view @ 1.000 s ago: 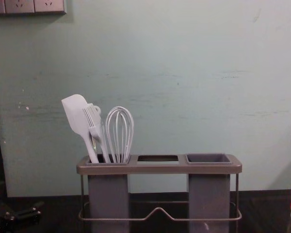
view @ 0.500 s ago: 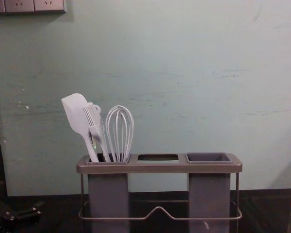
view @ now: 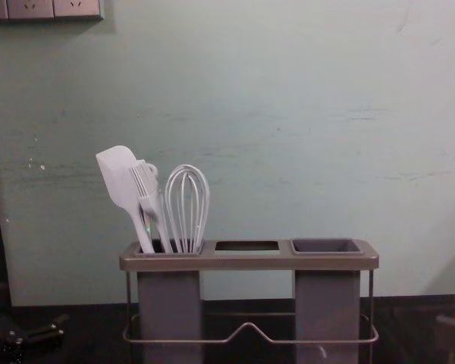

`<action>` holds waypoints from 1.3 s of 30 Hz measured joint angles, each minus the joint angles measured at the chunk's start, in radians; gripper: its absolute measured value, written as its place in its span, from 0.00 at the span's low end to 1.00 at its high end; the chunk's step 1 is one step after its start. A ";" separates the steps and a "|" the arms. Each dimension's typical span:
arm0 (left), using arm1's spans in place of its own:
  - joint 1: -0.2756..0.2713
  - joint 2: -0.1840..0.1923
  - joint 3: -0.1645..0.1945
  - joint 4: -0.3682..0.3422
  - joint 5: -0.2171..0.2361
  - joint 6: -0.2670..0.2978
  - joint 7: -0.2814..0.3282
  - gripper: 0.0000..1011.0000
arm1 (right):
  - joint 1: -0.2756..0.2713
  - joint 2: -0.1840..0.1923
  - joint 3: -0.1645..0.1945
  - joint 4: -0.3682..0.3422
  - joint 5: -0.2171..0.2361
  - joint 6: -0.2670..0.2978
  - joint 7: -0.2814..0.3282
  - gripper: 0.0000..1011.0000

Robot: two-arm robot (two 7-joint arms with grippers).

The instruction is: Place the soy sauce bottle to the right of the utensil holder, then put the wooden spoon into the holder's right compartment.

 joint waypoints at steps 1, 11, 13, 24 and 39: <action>0.000 0.000 0.000 0.000 0.000 0.000 0.000 0.99 | 0.000 -0.003 0.000 0.001 -0.002 0.001 0.000 0.99; 0.000 0.000 0.000 0.000 0.000 0.000 0.000 0.99 | -0.010 -0.026 0.018 0.002 -0.029 0.006 0.006 0.94; 0.000 0.000 0.000 0.000 0.000 0.000 0.000 0.99 | -0.013 -0.029 0.021 0.002 -0.031 0.009 0.006 0.90; 0.000 0.000 0.000 0.000 0.000 0.000 0.000 0.99 | -0.028 -0.051 0.050 0.001 -0.042 0.018 0.016 0.56; 0.000 0.000 0.000 0.000 0.000 0.000 0.000 0.99 | -0.045 -0.074 0.099 -0.014 -0.060 0.027 0.025 0.39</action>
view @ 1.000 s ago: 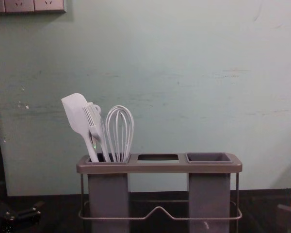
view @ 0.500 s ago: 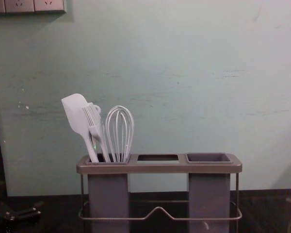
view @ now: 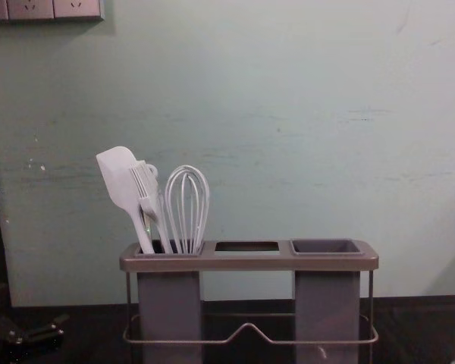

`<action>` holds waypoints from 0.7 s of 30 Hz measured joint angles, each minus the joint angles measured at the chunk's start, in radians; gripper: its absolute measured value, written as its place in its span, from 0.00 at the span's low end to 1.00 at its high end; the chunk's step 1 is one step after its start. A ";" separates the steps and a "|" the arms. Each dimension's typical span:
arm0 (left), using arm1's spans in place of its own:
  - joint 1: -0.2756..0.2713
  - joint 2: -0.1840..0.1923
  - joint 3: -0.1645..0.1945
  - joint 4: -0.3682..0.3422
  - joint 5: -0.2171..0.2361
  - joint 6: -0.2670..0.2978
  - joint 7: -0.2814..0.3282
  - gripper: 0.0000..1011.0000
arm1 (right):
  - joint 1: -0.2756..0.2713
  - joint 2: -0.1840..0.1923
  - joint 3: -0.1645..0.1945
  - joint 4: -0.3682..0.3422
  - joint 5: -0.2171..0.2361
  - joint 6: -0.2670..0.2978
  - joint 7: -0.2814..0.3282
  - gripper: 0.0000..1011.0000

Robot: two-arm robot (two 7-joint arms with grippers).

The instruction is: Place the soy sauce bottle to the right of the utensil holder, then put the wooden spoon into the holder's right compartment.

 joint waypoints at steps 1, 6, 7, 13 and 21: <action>0.000 0.000 0.000 0.000 0.000 0.000 0.000 0.99 | -0.001 0.000 0.003 -0.001 0.000 0.001 0.000 0.39; 0.000 0.000 0.000 0.000 0.000 0.000 0.000 0.99 | 0.006 -0.006 0.032 0.001 0.000 0.008 0.000 0.39; 0.000 0.000 0.000 0.000 0.000 0.000 0.000 0.99 | 0.009 -0.007 0.037 0.003 0.000 0.009 0.000 0.39; 0.000 0.000 0.000 0.000 0.000 0.000 0.000 0.99 | 0.044 -0.020 0.054 0.031 -0.004 0.022 0.006 0.39; 0.000 0.000 0.000 0.000 0.000 0.000 0.000 0.99 | 0.105 -0.042 0.056 0.073 -0.009 0.040 0.021 0.39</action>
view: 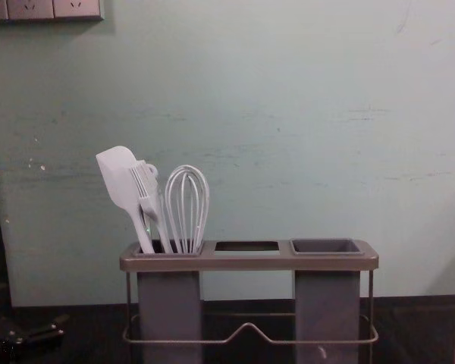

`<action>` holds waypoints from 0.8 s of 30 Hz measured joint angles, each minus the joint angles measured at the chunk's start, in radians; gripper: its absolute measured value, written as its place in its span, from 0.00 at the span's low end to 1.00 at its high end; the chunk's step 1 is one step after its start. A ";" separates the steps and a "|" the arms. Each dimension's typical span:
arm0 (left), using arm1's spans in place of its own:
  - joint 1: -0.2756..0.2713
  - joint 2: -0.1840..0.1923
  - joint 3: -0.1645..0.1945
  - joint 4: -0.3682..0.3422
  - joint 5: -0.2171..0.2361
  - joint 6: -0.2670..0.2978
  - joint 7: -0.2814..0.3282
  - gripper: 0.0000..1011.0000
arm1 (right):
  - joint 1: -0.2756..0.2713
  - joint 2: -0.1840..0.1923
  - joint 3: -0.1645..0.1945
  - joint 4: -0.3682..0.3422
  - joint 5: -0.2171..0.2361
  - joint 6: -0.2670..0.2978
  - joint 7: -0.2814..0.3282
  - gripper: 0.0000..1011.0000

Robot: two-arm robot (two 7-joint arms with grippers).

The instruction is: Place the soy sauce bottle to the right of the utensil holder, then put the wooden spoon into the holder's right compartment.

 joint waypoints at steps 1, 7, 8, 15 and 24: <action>0.000 0.000 0.000 0.000 0.000 0.000 0.000 0.99 | 0.006 -0.002 -0.002 0.005 -0.002 0.001 0.000 0.39; 0.000 0.000 0.000 0.000 0.000 0.000 0.000 0.99 | 0.066 -0.028 -0.032 0.052 -0.025 0.010 0.001 0.39; 0.000 0.000 0.000 0.000 0.000 0.000 0.000 0.99 | 0.076 -0.032 -0.037 0.059 -0.029 0.011 0.001 0.39; 0.000 0.000 0.000 0.000 0.000 0.000 0.000 0.99 | 0.159 -0.068 -0.075 0.131 -0.054 0.020 0.001 0.39; 0.000 0.000 0.000 0.000 0.000 0.000 0.000 0.99 | 0.240 -0.117 -0.110 0.223 -0.072 0.021 0.001 0.39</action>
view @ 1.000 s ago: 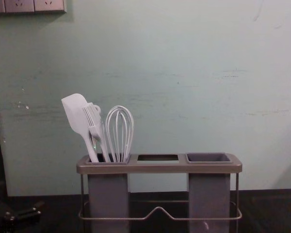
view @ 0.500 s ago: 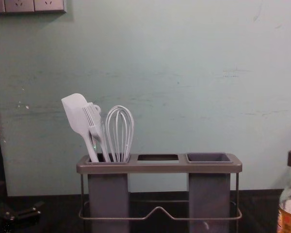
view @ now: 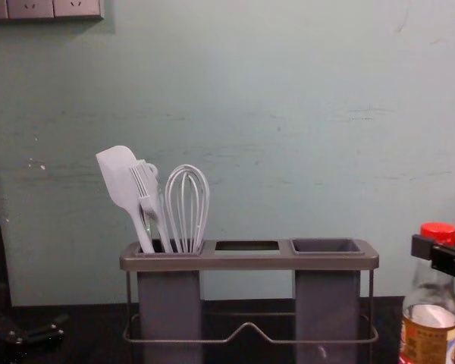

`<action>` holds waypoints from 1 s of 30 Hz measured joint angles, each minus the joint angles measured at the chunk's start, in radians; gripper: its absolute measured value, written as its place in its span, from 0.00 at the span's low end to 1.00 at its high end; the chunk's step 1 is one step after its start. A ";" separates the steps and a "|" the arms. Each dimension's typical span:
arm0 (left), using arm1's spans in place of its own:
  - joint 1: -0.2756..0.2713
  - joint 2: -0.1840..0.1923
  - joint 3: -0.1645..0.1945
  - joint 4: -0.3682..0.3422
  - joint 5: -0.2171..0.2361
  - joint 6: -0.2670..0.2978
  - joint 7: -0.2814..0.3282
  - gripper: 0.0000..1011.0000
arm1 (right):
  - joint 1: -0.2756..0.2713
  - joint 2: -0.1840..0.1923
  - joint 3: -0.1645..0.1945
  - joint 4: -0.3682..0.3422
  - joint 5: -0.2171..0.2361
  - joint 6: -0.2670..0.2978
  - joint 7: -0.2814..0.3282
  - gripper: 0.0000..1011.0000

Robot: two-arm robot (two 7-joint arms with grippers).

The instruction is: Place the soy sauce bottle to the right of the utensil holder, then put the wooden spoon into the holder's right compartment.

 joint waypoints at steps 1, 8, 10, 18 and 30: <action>0.000 0.000 0.000 0.000 0.000 0.000 0.000 0.99 | 0.003 -0.002 -0.001 0.004 -0.001 0.000 0.000 0.39; 0.000 0.000 0.000 0.000 0.000 0.000 0.000 0.99 | 0.030 -0.025 -0.014 0.041 -0.010 -0.004 -0.002 0.39; 0.000 0.000 0.000 0.000 0.000 0.000 0.000 0.99 | 0.033 -0.029 -0.017 0.049 -0.011 -0.005 -0.002 0.39; 0.000 0.000 0.000 0.000 0.000 0.000 0.000 0.99 | 0.041 -0.045 -0.022 0.072 -0.014 -0.018 -0.002 0.39; 0.000 0.000 0.000 0.000 0.000 0.000 0.000 0.99 | 0.036 -0.053 -0.010 0.065 -0.019 -0.026 -0.018 0.54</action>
